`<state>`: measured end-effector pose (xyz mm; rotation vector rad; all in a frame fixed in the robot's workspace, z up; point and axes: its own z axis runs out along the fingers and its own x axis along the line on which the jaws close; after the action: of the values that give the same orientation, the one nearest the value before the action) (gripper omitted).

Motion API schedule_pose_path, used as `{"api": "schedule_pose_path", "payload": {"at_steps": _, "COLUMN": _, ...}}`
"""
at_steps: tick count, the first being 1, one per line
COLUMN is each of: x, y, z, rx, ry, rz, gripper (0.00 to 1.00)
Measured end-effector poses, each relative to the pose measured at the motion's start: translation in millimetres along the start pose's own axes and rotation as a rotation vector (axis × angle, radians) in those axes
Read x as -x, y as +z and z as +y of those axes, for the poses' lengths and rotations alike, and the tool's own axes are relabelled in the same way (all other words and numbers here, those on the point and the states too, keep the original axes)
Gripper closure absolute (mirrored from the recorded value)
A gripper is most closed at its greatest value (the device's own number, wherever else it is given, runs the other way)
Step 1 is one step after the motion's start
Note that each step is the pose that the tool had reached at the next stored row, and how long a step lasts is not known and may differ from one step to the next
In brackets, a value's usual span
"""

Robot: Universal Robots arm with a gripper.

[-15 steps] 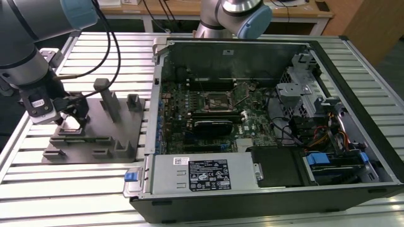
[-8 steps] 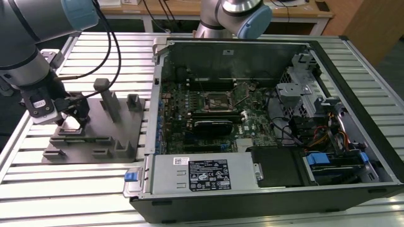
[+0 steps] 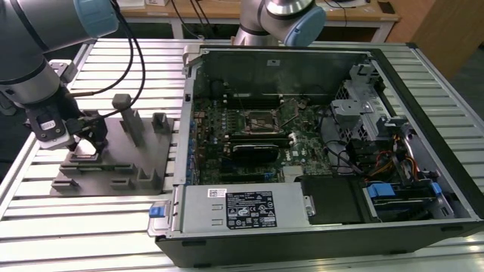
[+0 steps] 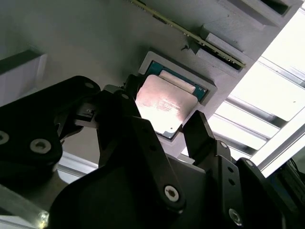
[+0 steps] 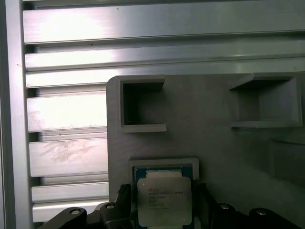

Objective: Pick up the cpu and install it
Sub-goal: 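Pick up the cpu and move it towards the insertion slot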

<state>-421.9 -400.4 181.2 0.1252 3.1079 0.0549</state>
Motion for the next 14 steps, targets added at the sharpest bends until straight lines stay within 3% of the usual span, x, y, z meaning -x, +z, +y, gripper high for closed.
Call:
{"api": "schedule_pose_path", "payload": {"at_steps": 6, "x": 0.0, "y": 0.1, "z": 0.0, "rx": 0.0, "ry": 0.0, "rz": 0.0, "gripper": 0.35}}
{"api": "schedule_pose_path", "payload": {"at_steps": 8, "x": 0.0, "y": 0.1, "z": 0.0, "rx": 0.0, "ry": 0.0, "rz": 0.0, "gripper": 0.37}}
{"api": "schedule_pose_path", "payload": {"at_steps": 10, "x": 0.0, "y": 0.1, "z": 0.0, "rx": -0.0001, "ry": 0.0, "rz": 0.0, "gripper": 0.45}}
{"api": "schedule_pose_path", "payload": {"at_steps": 14, "x": 0.0, "y": 0.2, "z": 0.0, "rx": 0.0, "ry": 0.0, "rz": 0.0, "gripper": 0.45}}
